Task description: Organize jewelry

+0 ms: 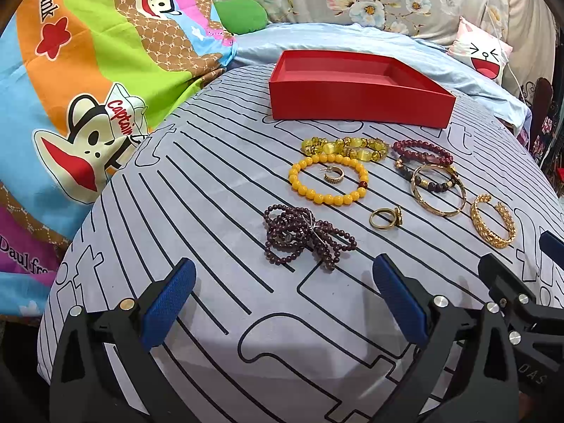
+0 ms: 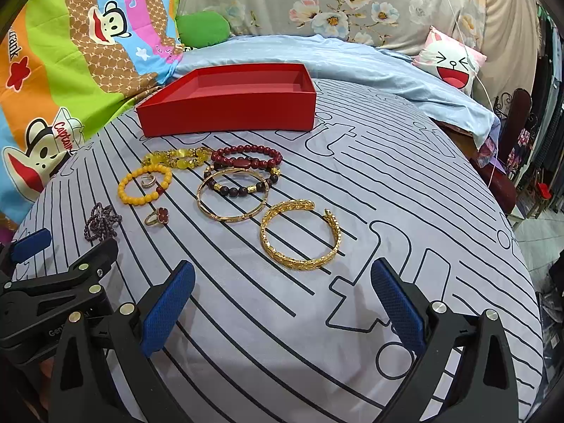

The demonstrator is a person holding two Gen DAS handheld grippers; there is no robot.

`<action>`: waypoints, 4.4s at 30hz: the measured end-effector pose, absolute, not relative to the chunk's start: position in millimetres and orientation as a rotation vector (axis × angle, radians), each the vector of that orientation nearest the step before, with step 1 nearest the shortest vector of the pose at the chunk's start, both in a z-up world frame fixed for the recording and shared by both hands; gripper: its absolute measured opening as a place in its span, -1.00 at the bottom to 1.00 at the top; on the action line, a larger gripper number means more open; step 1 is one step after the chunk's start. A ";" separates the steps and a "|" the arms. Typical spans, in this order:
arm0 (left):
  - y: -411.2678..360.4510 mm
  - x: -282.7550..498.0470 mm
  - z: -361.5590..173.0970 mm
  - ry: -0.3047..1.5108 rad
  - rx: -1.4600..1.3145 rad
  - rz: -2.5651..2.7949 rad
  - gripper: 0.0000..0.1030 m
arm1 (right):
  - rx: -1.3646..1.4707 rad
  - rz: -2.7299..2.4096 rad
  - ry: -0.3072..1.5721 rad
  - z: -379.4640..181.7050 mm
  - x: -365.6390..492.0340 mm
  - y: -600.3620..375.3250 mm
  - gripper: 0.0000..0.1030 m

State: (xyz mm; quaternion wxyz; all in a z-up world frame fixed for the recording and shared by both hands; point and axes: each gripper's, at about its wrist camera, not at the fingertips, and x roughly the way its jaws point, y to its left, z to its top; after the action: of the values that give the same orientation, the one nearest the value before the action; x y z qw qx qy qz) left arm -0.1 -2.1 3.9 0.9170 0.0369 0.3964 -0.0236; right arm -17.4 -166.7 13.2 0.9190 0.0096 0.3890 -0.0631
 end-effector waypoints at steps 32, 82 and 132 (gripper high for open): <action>2.5 7.1 2.5 0.811 0.070 -0.049 0.86 | 0.020 -0.130 0.796 12.8 -19.3 -166.4 0.87; 22.0 29.0 5.1 0.926 -0.039 -0.054 0.86 | 0.050 -0.123 0.922 5.3 27.4 -187.6 0.07; 20.0 28.2 32.4 0.911 -0.087 -0.241 -0.82 | 0.082 -0.076 0.874 29.4 13.2 -189.0 0.07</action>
State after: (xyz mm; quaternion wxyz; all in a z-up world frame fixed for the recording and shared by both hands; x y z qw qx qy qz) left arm 28.2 20.0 32.4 0.8901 -0.0421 0.4387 -0.1160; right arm 13.2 -189.0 29.4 0.9045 0.0395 0.4231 -0.0369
